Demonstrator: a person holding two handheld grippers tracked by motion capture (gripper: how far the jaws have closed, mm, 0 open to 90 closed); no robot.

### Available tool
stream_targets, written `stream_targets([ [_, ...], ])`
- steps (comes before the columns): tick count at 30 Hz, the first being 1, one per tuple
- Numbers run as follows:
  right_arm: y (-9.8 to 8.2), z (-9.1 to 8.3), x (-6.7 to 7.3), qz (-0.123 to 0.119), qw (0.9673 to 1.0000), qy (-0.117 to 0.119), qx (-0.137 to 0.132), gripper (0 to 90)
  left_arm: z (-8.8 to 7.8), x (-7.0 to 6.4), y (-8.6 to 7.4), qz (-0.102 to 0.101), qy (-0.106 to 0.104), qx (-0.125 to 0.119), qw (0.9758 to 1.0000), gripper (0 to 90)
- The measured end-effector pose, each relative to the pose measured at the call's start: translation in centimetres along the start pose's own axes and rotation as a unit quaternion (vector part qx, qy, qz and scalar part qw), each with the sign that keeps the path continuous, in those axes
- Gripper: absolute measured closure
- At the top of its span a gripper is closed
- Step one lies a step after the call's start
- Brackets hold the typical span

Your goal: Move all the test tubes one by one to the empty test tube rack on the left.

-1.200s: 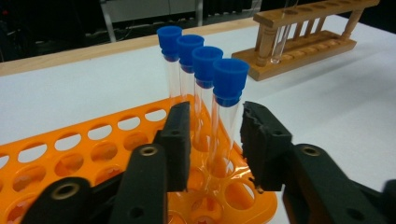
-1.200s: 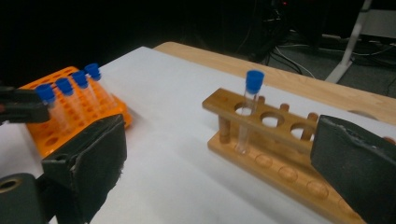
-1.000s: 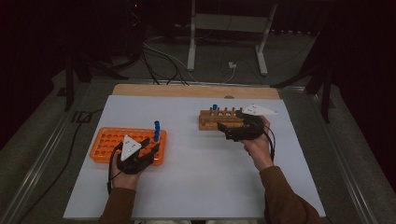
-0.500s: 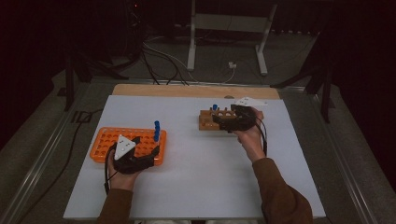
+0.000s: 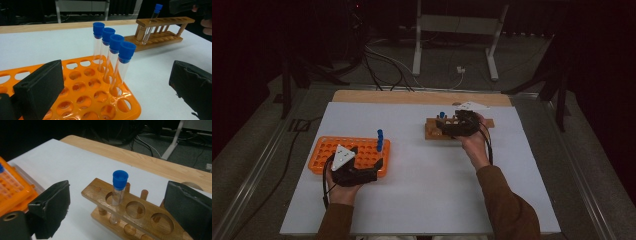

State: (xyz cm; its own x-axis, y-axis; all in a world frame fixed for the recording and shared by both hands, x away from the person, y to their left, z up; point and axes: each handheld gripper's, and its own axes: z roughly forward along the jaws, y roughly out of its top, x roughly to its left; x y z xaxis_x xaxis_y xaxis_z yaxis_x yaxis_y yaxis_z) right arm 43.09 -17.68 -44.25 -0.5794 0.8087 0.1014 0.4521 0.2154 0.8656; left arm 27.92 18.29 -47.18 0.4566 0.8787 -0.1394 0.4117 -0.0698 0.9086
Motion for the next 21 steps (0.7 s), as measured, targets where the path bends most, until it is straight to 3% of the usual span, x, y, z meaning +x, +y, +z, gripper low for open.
stream_targets([
  [14,-0.5,2.1,-0.1,0.011,0.9997,-0.013,0.015,22.9,-0.1,0.3,-0.2,-0.010,0.003,0.001,0.9999,0.7],
  [21,-0.8,2.6,0.1,0.003,0.9998,-0.015,0.012,45.3,0.0,0.4,-0.2,-0.012,0.003,0.001,0.9999,0.7],
])
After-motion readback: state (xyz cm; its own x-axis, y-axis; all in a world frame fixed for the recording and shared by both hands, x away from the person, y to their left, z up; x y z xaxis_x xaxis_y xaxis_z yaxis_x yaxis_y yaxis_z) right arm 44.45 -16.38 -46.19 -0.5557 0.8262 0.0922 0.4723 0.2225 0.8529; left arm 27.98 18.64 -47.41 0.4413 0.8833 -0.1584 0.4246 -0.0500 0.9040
